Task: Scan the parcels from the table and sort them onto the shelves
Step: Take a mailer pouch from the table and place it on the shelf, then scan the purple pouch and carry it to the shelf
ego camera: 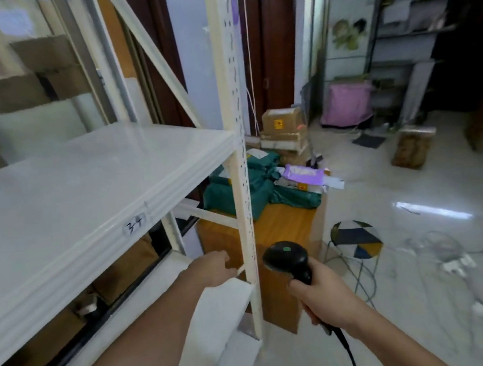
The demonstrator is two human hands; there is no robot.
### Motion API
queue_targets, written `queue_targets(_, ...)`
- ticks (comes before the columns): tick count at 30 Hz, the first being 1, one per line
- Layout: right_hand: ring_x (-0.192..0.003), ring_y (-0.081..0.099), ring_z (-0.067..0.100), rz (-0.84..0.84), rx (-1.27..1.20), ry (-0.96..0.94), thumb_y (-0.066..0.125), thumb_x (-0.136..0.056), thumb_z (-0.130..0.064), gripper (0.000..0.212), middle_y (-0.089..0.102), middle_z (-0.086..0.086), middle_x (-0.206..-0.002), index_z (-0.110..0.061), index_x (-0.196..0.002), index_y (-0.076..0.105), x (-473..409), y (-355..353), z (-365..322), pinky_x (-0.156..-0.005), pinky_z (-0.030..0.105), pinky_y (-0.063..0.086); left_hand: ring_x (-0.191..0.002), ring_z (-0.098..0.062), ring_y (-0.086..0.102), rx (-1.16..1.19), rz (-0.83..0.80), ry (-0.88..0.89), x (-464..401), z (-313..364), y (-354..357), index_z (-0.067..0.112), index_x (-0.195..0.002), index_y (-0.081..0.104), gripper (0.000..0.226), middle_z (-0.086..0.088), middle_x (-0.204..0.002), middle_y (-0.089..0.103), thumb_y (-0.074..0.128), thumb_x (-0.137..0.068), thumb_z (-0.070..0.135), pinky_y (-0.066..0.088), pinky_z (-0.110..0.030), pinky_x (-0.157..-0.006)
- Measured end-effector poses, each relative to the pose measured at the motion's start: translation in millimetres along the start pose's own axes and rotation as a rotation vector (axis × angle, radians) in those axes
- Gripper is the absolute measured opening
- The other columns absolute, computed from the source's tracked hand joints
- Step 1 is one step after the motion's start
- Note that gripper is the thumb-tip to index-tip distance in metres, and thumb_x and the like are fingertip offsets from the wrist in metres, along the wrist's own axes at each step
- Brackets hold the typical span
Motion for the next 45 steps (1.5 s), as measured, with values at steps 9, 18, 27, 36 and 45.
queue_targets(9, -0.042, 0.054, 0.017, 0.151, -0.027, 0.04, 0.055, -0.09, -0.012, 0.014, 0.056, 0.004, -0.06, -0.026, -0.092, 0.056, -44.1, -112.6, 36.5, -0.044, 0.031, 0.048, -0.139, -0.029, 0.051, -0.14, -0.068, 0.268, -98.6, 168.0, -3.9, 0.018, -0.157, 0.041, 0.069, -0.007, -0.158, 0.048, 0.059, -0.101, 0.055, 0.046, -0.041, -0.11)
queue_targets(18, -0.044, 0.054, 0.022, 0.205, -0.051, 0.1, 0.054, -0.086, -0.013, 0.014, 0.054, 0.002, -0.055, -0.026, -0.09, 0.053, -165.1, -181.3, 72.0, -0.046, 0.033, 0.049, -0.13, -0.03, 0.056, -0.276, 0.021, 0.297, -247.9, 227.6, -14.6, 0.017, -0.148, 0.049, 0.059, -0.007, -0.147, 0.054, 0.056, -0.102, 0.054, 0.049, -0.046, -0.104)
queue_targets(27, -0.042, 0.055, 0.023, 0.254, -0.081, 0.147, 0.054, -0.081, -0.019, 0.009, 0.057, 0.003, -0.057, -0.026, -0.086, 0.054, -311.7, -235.7, 81.8, -0.047, 0.038, 0.051, -0.127, -0.03, 0.058, -0.225, -0.032, 0.291, -415.9, 248.1, -34.9, 0.019, -0.148, 0.047, 0.048, -0.007, -0.145, 0.054, 0.062, -0.103, 0.03, 0.049, -0.043, -0.103)
queue_targets(36, -0.044, 0.054, 0.021, 0.149, -0.069, 0.142, 0.055, -0.086, -0.013, 0.016, 0.056, 0.004, -0.064, -0.029, -0.085, 0.052, -423.2, -286.5, 90.6, -0.046, 0.032, 0.049, -0.129, -0.029, 0.058, 0.303, -0.096, -0.022, -511.8, 251.3, -17.5, 0.011, -0.145, 0.051, 0.059, -0.01, -0.144, 0.057, 0.057, -0.101, 0.051, 0.047, -0.039, -0.106)
queue_targets(45, -0.053, 0.054, 0.018, -0.032, 0.015, 0.106, 0.059, -0.084, -0.019, 0.006, 0.058, -0.002, -0.058, -0.025, -0.085, 0.058, -553.7, -362.0, 114.8, -0.06, 0.036, 0.048, -0.1, -0.027, 0.067, 1.329, 0.021, -0.662, -589.8, 284.6, 26.6, 0.012, -0.124, 0.063, 0.057, -0.009, -0.113, 0.069, 0.072, -0.09, 0.057, 0.052, -0.037, -0.079)
Point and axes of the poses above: each hand's wrist, its own x-axis away from the middle knuckle, its own y-axis out of the palm, z = x × y, the point moved 4 cm from there along -x, towards the middle knuckle
